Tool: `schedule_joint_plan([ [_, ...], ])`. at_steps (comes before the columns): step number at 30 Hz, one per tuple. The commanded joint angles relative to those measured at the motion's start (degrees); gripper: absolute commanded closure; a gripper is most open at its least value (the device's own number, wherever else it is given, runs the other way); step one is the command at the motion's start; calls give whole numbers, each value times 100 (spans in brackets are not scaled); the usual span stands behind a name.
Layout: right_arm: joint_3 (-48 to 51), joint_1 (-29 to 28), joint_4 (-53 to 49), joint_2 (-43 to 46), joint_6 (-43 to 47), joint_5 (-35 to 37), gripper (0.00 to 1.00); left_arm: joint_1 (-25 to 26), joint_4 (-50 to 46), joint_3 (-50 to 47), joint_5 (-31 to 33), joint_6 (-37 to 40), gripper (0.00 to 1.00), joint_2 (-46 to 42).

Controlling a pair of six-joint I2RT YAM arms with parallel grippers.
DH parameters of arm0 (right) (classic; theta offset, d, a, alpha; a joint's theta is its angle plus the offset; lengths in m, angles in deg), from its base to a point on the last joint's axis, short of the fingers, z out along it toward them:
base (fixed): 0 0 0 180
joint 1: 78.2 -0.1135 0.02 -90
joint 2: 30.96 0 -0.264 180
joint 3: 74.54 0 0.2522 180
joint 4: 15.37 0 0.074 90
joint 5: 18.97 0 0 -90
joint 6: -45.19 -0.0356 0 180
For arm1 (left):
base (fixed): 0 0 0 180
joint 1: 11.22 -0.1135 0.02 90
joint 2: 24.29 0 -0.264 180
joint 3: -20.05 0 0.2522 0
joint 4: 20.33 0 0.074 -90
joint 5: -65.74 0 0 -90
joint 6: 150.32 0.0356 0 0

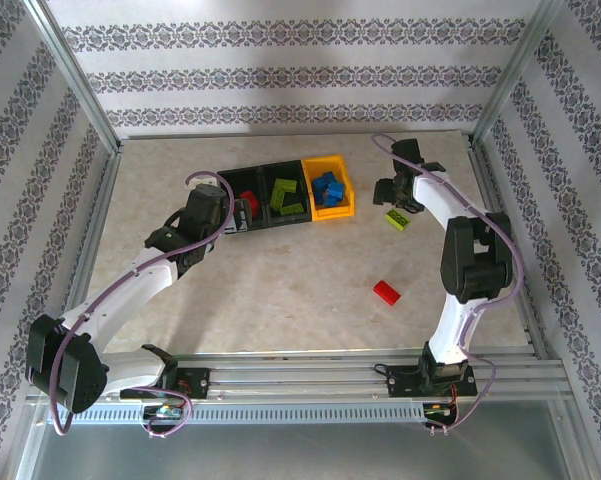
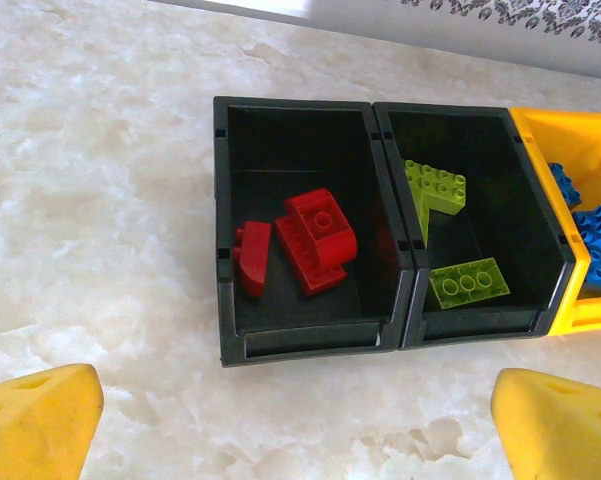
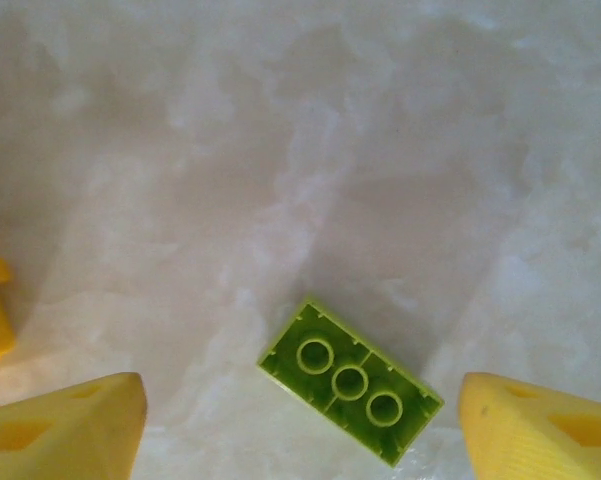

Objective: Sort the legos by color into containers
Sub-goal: Pick up the lego from the middle-right of the table.

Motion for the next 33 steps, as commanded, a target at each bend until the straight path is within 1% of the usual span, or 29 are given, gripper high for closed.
schedule_joint_plan([
  [1, -66, 60, -104, -376, 184, -119, 12, -121, -177, 6, -34, 35, 0, -143],
  [5, -152, 122, -118, -639, 387, -118, 2, -129, -178, -3, -41, 15, 0, -147],
  [11, -258, 226, -190, -820, 471, -123, 2, -128, -112, -6, -127, -30, 0, -87],
  [23, -496, 308, -291, -1148, 737, -607, 2, -152, -81, 6, -176, -61, 0, -55],
  [27, -643, 308, -417, -1269, 829, -823, 10, -161, -89, 3, -180, -72, 0, -68],
  [33, -772, 308, -689, -1401, 862, -970, 28, -166, -81, -16, -191, -80, 0, -80],
])
